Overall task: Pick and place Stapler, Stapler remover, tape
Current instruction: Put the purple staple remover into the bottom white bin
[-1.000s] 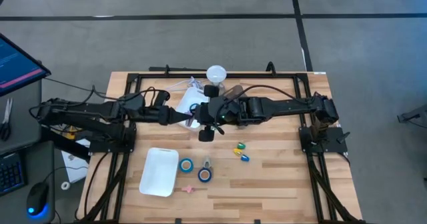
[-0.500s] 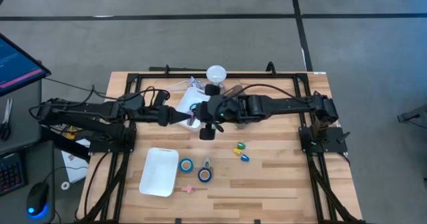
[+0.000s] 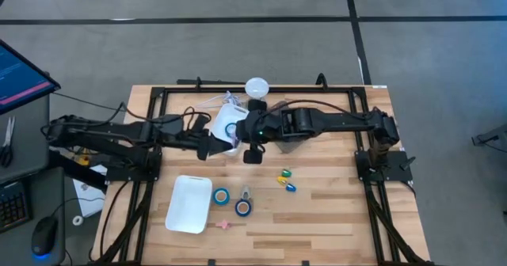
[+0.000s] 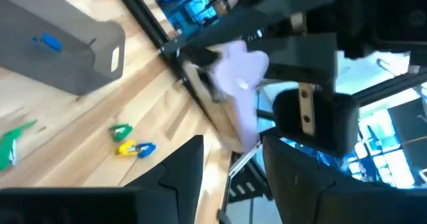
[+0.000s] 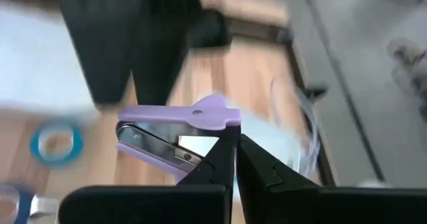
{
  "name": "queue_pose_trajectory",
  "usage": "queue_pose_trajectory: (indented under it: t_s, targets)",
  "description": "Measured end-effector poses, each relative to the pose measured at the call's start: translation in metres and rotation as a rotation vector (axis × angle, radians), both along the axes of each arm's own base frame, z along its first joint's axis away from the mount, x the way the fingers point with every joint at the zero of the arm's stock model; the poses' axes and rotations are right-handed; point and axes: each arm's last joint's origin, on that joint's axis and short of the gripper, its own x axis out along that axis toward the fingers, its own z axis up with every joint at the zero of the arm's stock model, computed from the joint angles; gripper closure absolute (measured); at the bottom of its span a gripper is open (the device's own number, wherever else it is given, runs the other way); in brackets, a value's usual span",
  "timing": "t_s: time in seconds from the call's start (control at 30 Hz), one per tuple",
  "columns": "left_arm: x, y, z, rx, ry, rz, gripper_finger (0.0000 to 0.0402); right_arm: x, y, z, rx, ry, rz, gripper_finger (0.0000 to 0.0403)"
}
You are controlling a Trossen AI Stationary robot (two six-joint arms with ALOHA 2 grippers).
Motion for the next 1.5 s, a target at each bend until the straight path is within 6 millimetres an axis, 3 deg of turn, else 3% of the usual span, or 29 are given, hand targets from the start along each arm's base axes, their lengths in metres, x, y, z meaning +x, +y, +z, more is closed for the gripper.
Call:
queue_pose_trajectory:
  t_s: [0.37, 0.7, 1.13, 1.5]
  targets:
    - [0.013, 0.005, -0.01, 0.066, 0.026, -0.003, 0.0262, 0.001, -0.011, -0.019, 0.105, 0.192, 0.038, 0.0403]
    - [0.016, 0.011, -0.013, 0.093, 0.042, 0.016, 0.0262, 0.011, -0.016, -0.037, 0.119, 0.245, 0.039, 0.0403]
    - [0.016, 0.01, -0.023, 0.107, 0.127, -0.008, 0.0262, 0.012, -0.018, -0.037, 0.111, 0.244, 0.045, 0.0403]
    - [0.031, 0.01, -0.037, 0.097, 0.17, -0.02, 0.0262, 0.017, -0.02, -0.041, 0.107, 0.227, 0.043, 0.0403]
